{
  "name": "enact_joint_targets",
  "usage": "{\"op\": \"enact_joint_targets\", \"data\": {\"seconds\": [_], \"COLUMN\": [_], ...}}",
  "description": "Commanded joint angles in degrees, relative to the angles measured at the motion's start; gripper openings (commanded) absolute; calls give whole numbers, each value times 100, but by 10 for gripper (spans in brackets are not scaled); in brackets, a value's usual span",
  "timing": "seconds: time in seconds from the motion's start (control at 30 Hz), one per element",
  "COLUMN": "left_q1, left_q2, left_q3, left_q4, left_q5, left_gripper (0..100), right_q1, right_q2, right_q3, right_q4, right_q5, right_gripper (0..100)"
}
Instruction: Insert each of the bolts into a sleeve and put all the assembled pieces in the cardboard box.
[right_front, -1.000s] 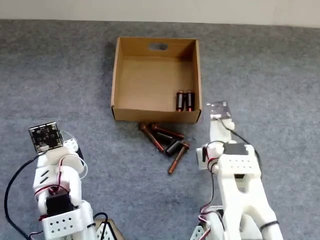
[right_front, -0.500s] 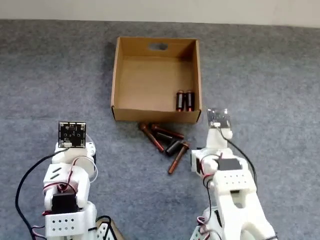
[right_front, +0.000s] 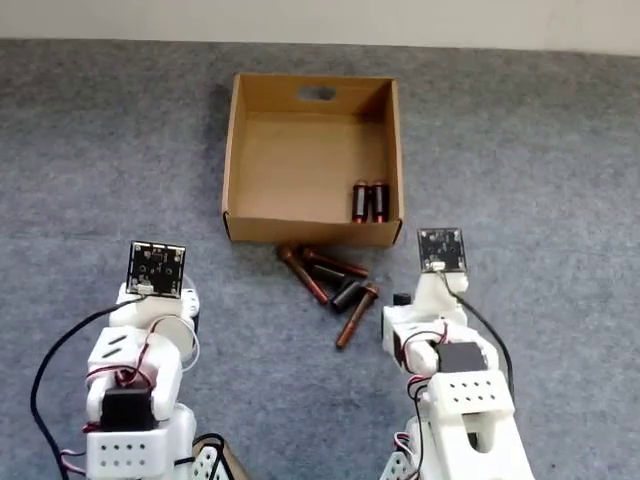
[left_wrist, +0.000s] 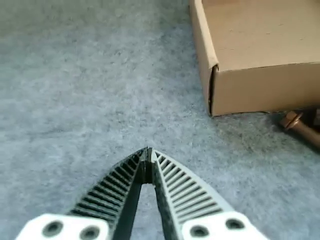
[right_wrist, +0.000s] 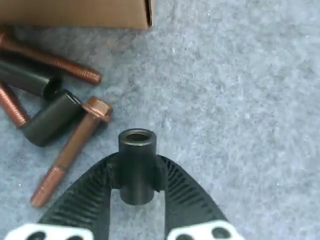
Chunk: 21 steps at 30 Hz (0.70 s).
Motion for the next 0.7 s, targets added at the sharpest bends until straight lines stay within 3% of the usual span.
{"op": "enact_joint_targets", "data": {"seconds": [0.0,0.27,0.67], "left_q1": [66,66,92], "left_q2": [40,224,3284], "left_q3": [-716,-1411,-2835], "left_q4": [422,1073,879], "left_q5": [-70,-782,-765], "left_gripper": [11,11,11], "right_q1": [-40,-40,-40], "right_q2": [-119,-127,-127], "right_q3": [-13,-22,-13], "right_q4": [-127,-127,-127], "right_q5": [-44,-44,-44], "right_gripper": [6,6,6]}}
